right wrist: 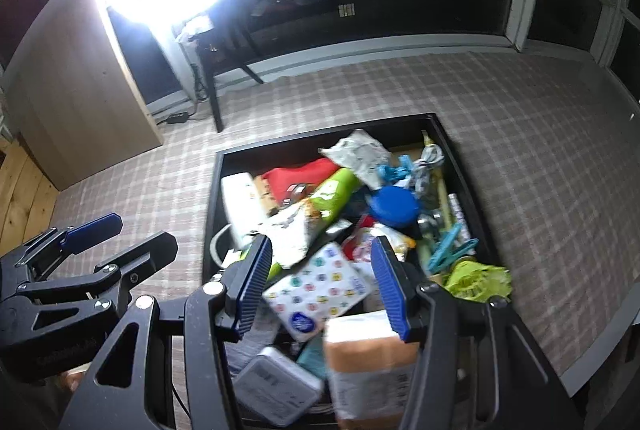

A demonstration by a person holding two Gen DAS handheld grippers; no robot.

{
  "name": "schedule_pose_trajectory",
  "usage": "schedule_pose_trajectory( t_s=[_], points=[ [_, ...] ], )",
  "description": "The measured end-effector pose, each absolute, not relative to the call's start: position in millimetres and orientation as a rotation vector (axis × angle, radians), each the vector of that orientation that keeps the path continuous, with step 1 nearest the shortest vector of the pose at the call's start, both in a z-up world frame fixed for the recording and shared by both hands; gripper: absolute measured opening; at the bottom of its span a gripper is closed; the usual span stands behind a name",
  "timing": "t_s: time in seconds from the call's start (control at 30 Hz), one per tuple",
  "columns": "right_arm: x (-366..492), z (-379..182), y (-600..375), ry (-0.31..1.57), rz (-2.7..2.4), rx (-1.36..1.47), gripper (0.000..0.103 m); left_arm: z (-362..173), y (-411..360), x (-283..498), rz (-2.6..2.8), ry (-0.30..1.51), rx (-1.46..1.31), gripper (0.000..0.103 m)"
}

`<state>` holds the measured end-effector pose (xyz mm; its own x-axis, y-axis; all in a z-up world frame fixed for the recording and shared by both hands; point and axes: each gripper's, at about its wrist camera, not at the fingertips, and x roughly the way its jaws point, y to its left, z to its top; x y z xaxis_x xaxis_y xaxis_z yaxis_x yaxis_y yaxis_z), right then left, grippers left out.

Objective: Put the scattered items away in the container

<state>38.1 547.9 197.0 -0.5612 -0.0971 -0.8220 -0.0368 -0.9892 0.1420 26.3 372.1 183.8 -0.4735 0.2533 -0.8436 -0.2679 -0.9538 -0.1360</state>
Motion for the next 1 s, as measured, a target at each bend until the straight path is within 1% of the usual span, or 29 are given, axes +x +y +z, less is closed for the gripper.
schedule_pose_trajectory(
  t_s=[0.37,0.53,1.0],
  points=[
    [63.5,211.7,450.4,-0.092,-2.698,1.367,0.051,190.2,275.6,62.3,2.63,0.052,-1.424,0.079],
    [75.6,220.2,401.1,-0.06,-2.659,1.33,0.055,188.2,221.3,75.8,2.666,-0.015,-1.469,0.079],
    [98.1,216.2,293.4,0.009,-2.604,1.302,0.056,176.5,116.6,95.2,2.732,-0.085,-1.56,0.079]
  ],
)
